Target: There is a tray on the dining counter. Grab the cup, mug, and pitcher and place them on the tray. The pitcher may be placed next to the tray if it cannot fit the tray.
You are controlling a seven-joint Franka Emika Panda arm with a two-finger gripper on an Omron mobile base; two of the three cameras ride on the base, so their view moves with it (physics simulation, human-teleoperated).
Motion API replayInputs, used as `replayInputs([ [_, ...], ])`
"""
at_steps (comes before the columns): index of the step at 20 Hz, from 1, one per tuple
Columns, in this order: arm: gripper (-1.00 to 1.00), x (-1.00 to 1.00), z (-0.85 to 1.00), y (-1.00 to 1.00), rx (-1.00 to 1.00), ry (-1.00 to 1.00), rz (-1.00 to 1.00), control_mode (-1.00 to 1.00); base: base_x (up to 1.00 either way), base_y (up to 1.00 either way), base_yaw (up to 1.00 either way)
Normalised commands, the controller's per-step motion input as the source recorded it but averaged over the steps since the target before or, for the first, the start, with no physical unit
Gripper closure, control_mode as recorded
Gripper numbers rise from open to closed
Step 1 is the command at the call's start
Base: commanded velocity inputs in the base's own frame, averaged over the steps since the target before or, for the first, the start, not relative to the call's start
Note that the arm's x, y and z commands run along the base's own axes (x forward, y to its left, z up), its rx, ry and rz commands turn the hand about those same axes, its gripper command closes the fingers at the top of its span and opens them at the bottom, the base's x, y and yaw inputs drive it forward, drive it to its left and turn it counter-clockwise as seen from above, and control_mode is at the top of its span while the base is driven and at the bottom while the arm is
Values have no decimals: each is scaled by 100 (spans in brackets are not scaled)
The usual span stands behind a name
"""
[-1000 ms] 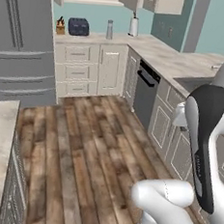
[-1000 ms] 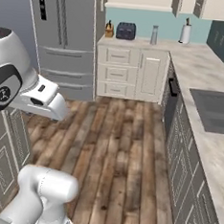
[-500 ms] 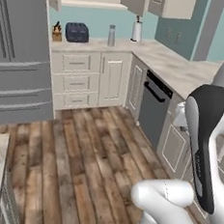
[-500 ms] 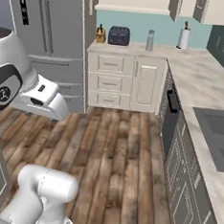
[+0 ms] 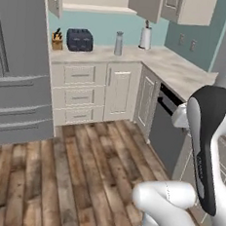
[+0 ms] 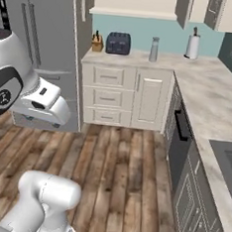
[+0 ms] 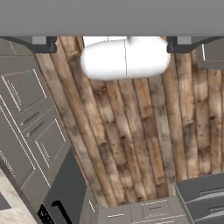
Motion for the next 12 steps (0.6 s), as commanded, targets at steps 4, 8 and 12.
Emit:
replayInputs([
  [4,-100,0,0,0,0,0,0,100,100,0,0],
  [8,-100,0,0,0,0,0,0,100,100,-5,0],
  [12,-100,0,0,0,0,0,0,100,100,-11,0],
])
